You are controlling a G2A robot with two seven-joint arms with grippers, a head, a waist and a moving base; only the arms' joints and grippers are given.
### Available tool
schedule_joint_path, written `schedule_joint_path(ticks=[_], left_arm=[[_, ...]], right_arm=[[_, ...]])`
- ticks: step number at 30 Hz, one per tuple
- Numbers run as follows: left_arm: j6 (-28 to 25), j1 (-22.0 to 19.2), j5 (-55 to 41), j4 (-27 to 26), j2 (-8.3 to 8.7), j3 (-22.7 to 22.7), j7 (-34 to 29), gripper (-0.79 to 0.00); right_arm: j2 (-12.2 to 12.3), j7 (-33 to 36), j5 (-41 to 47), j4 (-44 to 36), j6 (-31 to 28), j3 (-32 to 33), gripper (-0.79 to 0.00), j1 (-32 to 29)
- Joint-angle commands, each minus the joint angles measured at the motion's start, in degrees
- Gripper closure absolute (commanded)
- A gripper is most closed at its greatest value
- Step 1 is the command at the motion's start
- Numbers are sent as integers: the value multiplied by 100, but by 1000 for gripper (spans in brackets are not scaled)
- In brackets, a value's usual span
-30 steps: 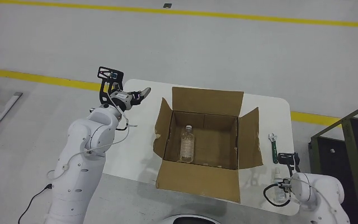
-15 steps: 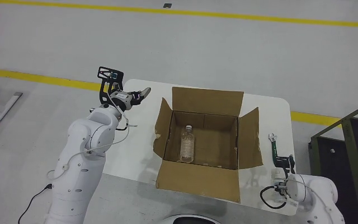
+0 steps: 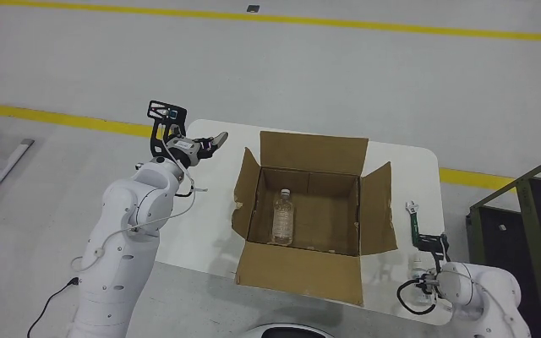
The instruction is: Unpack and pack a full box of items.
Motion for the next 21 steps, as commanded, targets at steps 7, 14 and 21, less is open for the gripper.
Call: schedule_joint_path(ticks=[7,14,21], left_arm=[[0,0,0,0,0,0,0,-785],[0,0,0,0,0,0,0,-785],[0,0,0,0,0,0,0,-785]], right_arm=[[5,0,185,248,-50,-258,-406,79],[36,0,428,-10,-40,-261,-434,41],[61,0,466,288,415,-234,-634,182]])
